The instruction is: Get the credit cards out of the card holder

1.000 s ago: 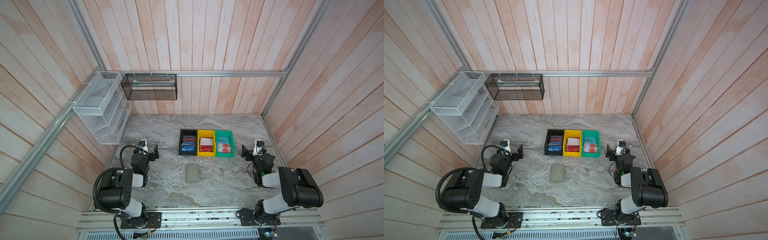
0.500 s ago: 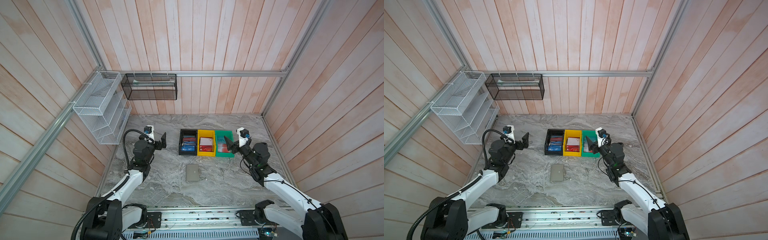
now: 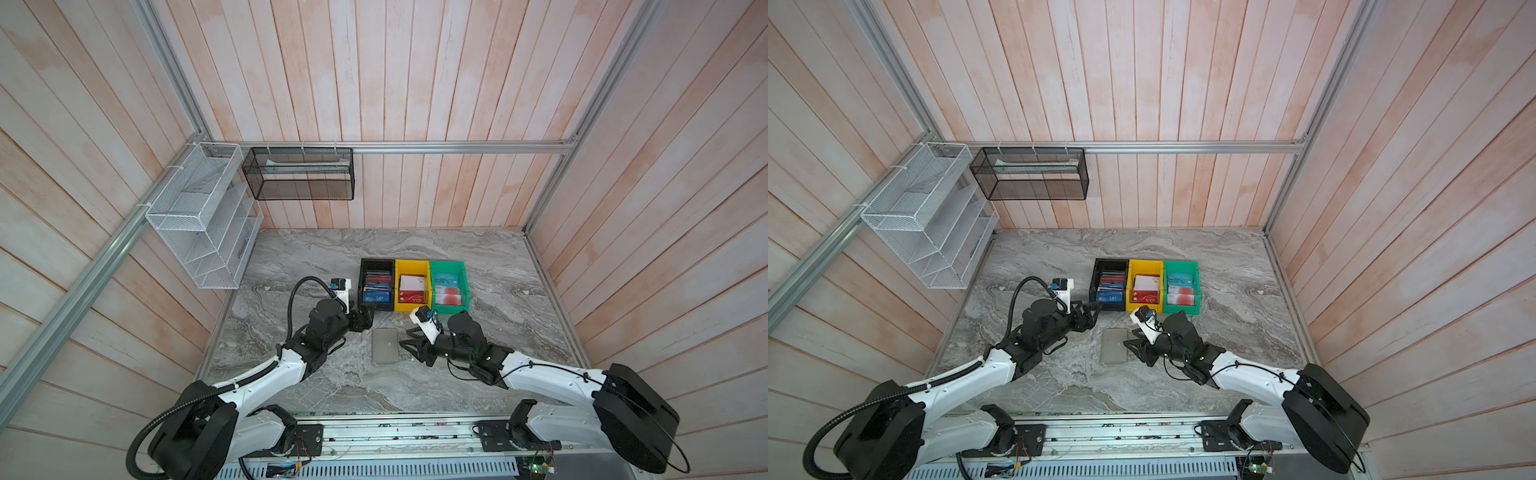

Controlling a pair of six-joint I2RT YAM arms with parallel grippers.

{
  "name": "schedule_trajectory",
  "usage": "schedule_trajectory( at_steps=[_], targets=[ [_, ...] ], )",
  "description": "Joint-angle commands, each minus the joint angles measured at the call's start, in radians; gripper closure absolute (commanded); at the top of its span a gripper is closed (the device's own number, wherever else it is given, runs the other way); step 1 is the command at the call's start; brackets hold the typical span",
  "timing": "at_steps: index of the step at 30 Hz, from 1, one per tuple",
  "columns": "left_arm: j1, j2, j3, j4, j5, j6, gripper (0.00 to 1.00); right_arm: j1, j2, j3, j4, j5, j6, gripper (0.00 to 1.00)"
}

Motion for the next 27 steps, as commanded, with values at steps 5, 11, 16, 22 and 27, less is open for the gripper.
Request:
schedule_trajectory(
  at_steps=[5,11,16,22,27],
  targets=[
    [-0.091,0.098,-0.016,-0.091,-0.037,-0.207,0.28,0.006,0.09,0.032,-0.004,-0.139,-0.016,0.73],
    [-0.095,0.06,-0.069,-0.144,-0.08,-0.244,0.51,0.005,0.185,0.073,0.024,-0.181,-0.017,0.79],
    [-0.095,0.035,-0.081,-0.191,-0.099,-0.247,0.62,-0.057,0.288,0.123,0.08,-0.249,0.003,0.85],
    [-0.095,0.061,-0.091,-0.172,-0.069,-0.262,0.66,-0.142,0.362,0.149,0.092,-0.267,0.039,0.87],
    [-0.095,0.121,-0.091,-0.123,-0.035,-0.275,0.68,-0.161,0.399,0.165,0.043,-0.246,0.022,0.87]
  ],
)
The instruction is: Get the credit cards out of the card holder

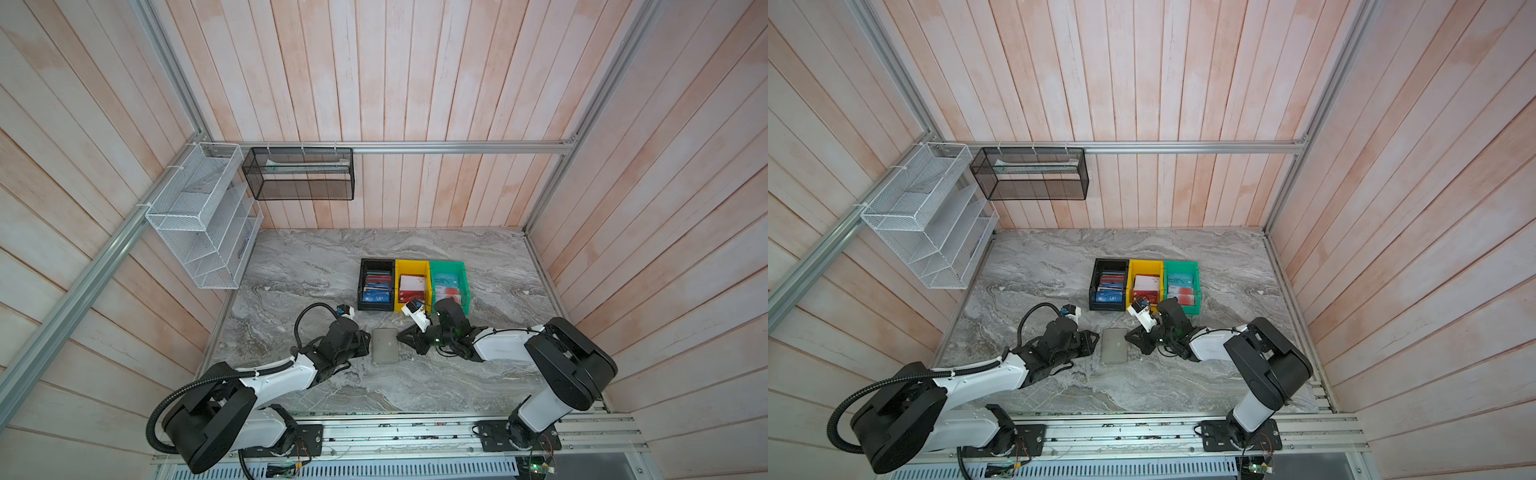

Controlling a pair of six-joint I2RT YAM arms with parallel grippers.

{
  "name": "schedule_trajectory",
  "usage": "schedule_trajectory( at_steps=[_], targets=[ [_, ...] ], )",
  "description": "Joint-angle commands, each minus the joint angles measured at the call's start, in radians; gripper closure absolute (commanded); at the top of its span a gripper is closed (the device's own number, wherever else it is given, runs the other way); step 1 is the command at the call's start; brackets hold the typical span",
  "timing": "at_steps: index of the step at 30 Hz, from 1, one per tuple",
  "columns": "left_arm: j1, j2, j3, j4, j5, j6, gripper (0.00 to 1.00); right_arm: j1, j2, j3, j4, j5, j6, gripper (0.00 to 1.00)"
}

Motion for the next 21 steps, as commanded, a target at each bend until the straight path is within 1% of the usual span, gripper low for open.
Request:
schedule_trajectory(
  at_steps=[1,8,14,21],
  targets=[
    [0.0,0.043,-0.016,0.042,0.027,-0.019,0.7,-0.004,0.03,0.031,-0.034,-0.005,-0.008,0.87],
    [-0.002,0.11,-0.004,0.079,0.07,-0.025,0.74,-0.027,0.055,0.054,-0.063,0.028,-0.015,0.87],
    [-0.002,0.094,-0.012,0.08,0.068,-0.027,0.74,-0.056,0.105,0.09,-0.111,0.045,-0.043,0.87],
    [-0.002,0.085,-0.018,0.08,0.067,-0.027,0.75,-0.055,0.168,0.137,-0.148,0.064,-0.06,0.88]
  ],
)
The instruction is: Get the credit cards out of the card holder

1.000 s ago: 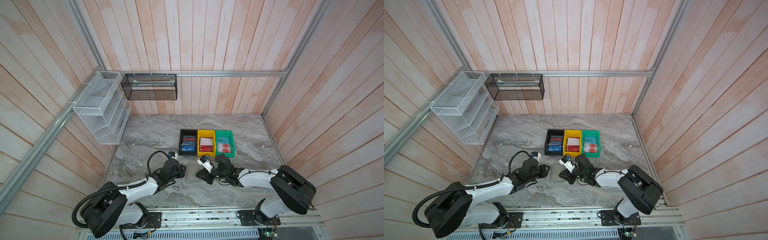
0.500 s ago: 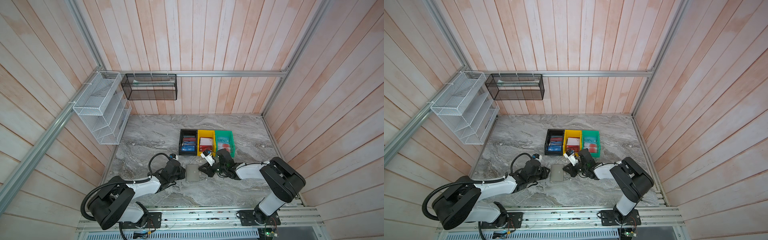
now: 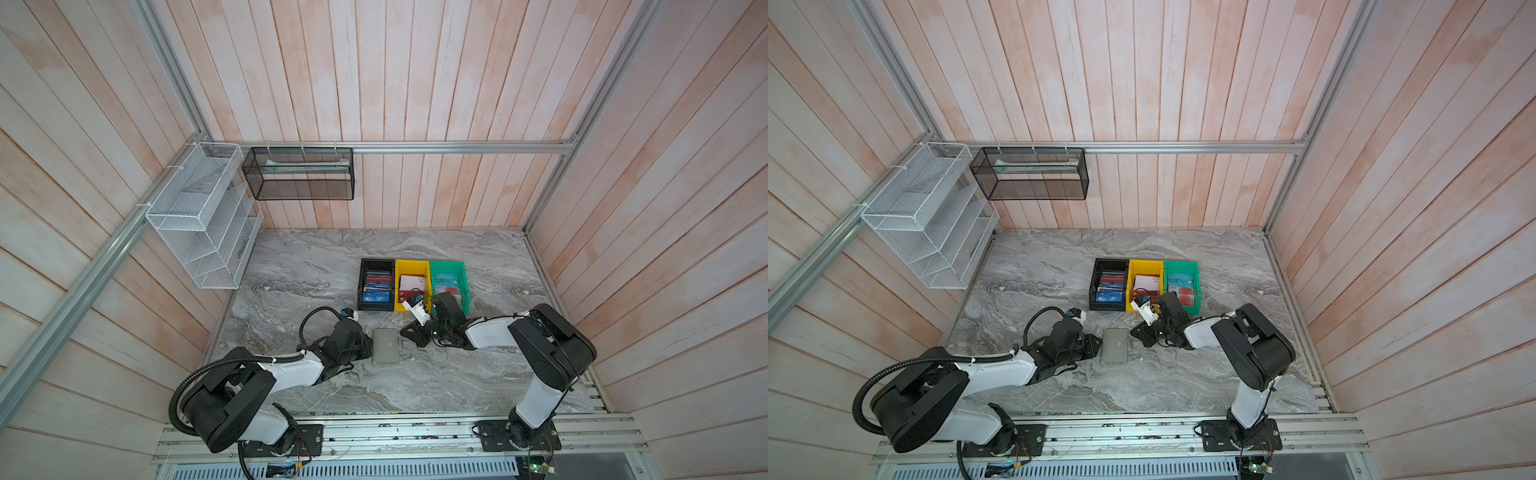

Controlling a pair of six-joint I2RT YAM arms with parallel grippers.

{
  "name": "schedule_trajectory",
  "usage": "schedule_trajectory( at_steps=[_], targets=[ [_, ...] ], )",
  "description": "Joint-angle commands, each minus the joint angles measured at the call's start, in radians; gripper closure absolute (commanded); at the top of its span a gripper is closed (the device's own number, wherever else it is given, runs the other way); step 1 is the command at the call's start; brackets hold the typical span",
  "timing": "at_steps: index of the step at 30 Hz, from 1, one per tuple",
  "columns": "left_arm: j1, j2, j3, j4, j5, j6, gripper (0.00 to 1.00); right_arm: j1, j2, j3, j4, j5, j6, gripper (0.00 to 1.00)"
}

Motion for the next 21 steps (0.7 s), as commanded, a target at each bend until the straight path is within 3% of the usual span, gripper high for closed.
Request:
schedule_trajectory(
  at_steps=[1,21],
  targets=[
    [-0.002,-0.01,-0.016,0.018,0.011,-0.006,0.75,0.0,0.026,0.029,-0.044,0.013,-0.023,0.88],
    [-0.002,0.021,-0.015,0.052,0.034,-0.015,0.77,0.056,0.034,0.02,-0.006,-0.071,-0.001,0.88]
  ],
)
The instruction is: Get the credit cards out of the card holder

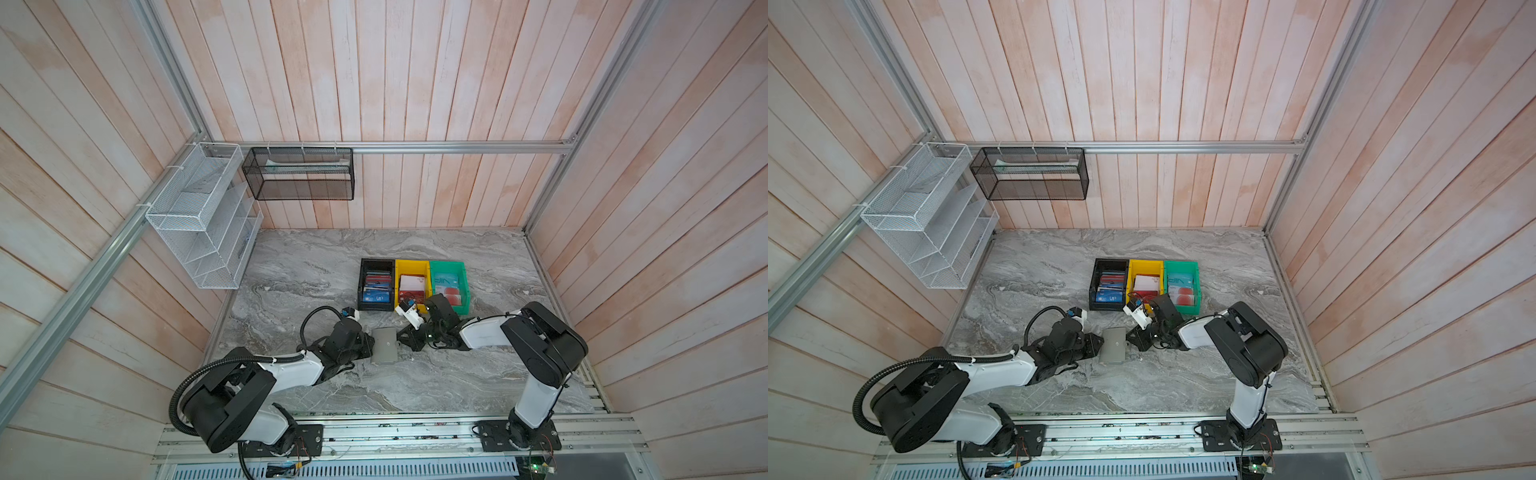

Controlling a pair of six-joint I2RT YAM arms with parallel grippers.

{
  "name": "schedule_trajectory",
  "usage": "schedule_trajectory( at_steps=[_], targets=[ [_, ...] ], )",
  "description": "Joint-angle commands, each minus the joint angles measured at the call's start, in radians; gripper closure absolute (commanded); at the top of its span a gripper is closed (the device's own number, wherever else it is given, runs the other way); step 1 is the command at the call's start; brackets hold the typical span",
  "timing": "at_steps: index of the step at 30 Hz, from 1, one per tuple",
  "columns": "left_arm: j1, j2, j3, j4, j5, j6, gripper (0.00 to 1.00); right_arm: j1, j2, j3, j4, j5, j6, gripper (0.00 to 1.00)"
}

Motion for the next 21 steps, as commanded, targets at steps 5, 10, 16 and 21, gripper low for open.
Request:
schedule_trajectory(
  at_steps=[5,10,16,21],
  targets=[
    [-0.002,0.028,-0.014,0.016,0.01,-0.011,0.78,0.021,-0.043,0.01,-0.054,-0.008,-0.012,0.88],
    [-0.002,0.032,-0.008,0.006,0.007,-0.01,0.78,0.05,-0.086,0.047,-0.131,0.009,-0.045,0.88],
    [-0.002,0.016,-0.008,-0.023,-0.003,-0.004,0.78,0.099,-0.08,0.111,-0.194,0.014,-0.066,0.88],
    [-0.002,-0.015,-0.008,-0.065,-0.013,0.003,0.78,0.134,-0.04,0.17,-0.23,0.005,-0.07,0.88]
  ],
)
